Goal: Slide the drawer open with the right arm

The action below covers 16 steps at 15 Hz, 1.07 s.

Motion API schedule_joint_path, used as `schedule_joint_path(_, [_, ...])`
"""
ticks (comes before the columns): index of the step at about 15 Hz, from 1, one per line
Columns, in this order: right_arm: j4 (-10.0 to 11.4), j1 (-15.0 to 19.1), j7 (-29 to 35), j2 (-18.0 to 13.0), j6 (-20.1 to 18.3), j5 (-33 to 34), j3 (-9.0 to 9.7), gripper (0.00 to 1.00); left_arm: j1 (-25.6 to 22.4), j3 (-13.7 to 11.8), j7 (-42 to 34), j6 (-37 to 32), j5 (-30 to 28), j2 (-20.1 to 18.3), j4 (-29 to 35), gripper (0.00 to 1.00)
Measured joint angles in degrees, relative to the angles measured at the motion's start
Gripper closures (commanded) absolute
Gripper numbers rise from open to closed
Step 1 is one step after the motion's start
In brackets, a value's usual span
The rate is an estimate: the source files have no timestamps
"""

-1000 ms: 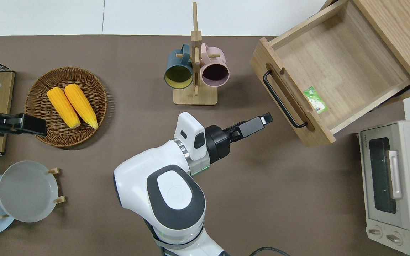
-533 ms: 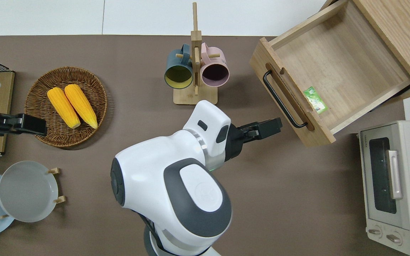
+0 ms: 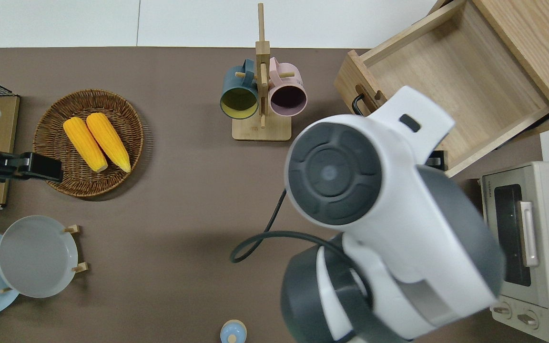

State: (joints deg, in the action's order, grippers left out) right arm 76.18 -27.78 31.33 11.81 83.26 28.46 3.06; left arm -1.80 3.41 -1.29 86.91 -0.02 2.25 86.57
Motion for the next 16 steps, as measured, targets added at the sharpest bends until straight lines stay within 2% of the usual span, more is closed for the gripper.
schedule_joint_path(3, [0.0,7.9,-2.7,-3.0,1.3,-10.3,1.05,0.015,0.0,0.0,0.0,0.0,0.0,0.0,0.0,0.01])
schedule_joint_path(4, [0.0,11.8,-5.0,-3.9,1.7,-15.0,1.16,0.015,0.0,0.0,0.0,0.0,0.0,0.0,0.0,0.01])
schedule_joint_path(10, [0.3,24.3,-16.0,-4.4,3.1,-28.4,1.29,0.015,0.0,0.0,0.0,0.0,0.0,0.0,0.0,0.01])
schedule_joint_path(13, [0.6,28.0,-21.1,-4.1,4.5,-29.9,1.35,0.015,0.0,0.0,0.0,0.0,0.0,0.0,0.0,0.01])
schedule_joint_path(16, [0.7,28.8,-22.2,-3.7,4.8,-29.9,1.44,0.015,0.0,0.0,0.0,0.0,0.0,0.0,0.0,0.01])
